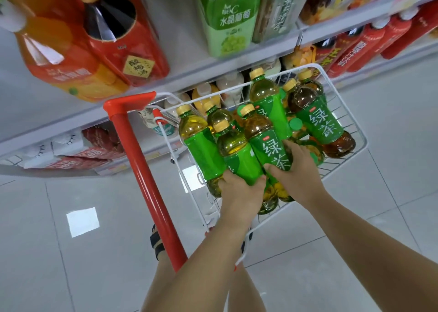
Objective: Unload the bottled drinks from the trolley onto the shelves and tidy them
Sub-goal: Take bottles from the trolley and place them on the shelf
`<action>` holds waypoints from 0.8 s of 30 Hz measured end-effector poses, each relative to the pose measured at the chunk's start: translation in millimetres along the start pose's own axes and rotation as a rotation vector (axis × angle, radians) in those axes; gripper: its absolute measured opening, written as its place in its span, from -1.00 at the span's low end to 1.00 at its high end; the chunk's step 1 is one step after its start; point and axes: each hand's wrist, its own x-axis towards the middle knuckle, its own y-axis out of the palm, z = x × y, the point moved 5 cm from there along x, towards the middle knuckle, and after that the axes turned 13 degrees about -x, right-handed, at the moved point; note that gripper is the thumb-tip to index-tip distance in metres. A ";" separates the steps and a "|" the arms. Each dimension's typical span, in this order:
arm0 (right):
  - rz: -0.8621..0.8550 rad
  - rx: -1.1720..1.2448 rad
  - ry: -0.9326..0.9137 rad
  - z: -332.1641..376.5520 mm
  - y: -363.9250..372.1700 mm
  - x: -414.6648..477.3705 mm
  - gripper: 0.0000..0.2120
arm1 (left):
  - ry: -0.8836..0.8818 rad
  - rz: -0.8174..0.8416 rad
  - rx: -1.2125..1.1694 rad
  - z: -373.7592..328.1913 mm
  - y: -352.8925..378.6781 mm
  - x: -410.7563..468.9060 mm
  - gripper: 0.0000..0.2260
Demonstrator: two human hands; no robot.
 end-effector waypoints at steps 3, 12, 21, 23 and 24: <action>-0.008 0.142 0.050 -4.6 -1.7 -1.6 -0.30 | 0.072 -0.057 -0.070 2.7 9.1 -6.8 -0.34; -0.091 0.395 0.127 -15.1 -3.2 -2.8 -0.38 | 0.183 -0.134 -0.326 5.1 17.8 1.1 -0.48; -0.013 0.424 0.223 -18.1 -15.6 4.7 -0.41 | 0.272 -0.057 -0.069 -8.0 13.6 21.5 -0.47; 0.009 0.415 0.251 -12.6 -23.5 4.3 -0.37 | 0.249 0.036 -0.056 -16.0 8.7 19.5 -0.48; 0.001 0.407 0.264 -8.6 -29.0 1.8 -0.38 | 0.233 0.077 -0.057 -20.8 4.8 17.2 -0.45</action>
